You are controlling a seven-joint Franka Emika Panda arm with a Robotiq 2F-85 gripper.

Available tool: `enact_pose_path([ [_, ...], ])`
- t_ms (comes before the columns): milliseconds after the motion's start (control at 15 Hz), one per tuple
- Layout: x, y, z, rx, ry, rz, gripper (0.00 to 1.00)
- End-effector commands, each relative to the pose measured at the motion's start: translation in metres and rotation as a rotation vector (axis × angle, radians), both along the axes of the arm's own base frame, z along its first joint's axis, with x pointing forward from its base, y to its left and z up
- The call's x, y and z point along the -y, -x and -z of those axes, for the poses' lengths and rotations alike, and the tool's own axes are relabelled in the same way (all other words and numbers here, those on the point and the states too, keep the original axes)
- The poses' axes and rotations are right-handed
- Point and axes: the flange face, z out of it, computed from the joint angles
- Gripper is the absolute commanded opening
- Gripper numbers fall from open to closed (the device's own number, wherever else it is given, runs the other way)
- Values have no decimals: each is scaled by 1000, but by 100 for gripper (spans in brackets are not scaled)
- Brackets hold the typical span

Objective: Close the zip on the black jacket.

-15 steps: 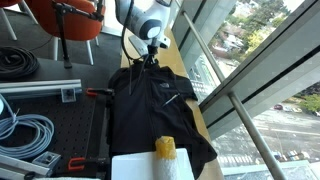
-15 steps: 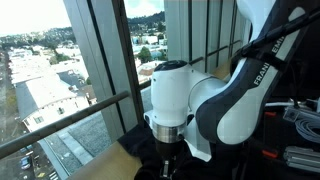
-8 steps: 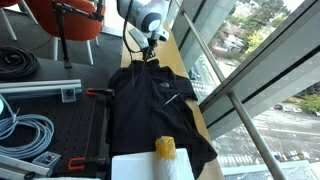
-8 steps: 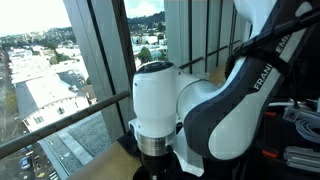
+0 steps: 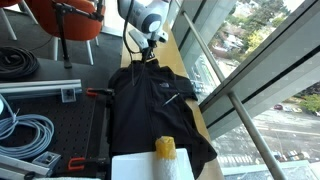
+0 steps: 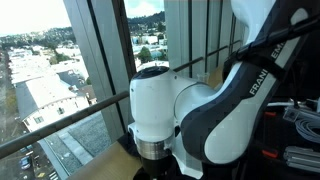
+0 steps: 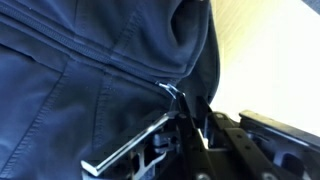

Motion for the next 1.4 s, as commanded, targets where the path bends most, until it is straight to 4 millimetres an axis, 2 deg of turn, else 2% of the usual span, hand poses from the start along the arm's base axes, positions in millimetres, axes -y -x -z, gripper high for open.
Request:
enact_pose_path([
  [0, -3, -6, -10, 12, -31, 5, 3],
  [333, 8, -12, -36, 38, -50, 16, 3],
  [533, 18, -16, -43, 43, -52, 24, 3],
  [1067, 45, 18, -23, 16, -39, 3, 3],
  [1333, 59, 18, -19, 21, -40, 7, 3],
])
